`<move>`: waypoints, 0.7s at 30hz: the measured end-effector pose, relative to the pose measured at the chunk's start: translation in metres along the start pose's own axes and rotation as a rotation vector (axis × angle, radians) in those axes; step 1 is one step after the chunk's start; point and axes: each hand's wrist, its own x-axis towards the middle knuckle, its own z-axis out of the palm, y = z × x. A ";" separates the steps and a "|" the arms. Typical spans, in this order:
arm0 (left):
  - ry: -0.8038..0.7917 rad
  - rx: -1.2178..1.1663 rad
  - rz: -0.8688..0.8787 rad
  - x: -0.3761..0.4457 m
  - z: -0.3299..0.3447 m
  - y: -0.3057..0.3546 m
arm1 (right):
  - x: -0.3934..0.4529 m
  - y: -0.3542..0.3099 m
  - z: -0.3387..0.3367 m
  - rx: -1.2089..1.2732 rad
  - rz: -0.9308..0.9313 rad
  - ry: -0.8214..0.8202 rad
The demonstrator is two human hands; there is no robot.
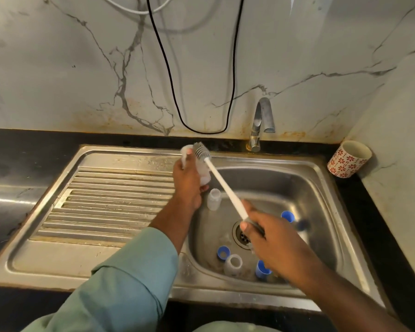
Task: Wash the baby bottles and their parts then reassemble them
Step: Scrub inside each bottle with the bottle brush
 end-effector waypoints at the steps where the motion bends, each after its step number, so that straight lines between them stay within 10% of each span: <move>1: 0.058 -0.066 -0.014 0.005 -0.004 0.006 | -0.010 0.002 0.002 0.007 -0.004 -0.038; 21: 0.034 -0.073 -0.029 0.003 0.003 0.000 | 0.023 0.007 -0.002 -0.011 -0.026 0.042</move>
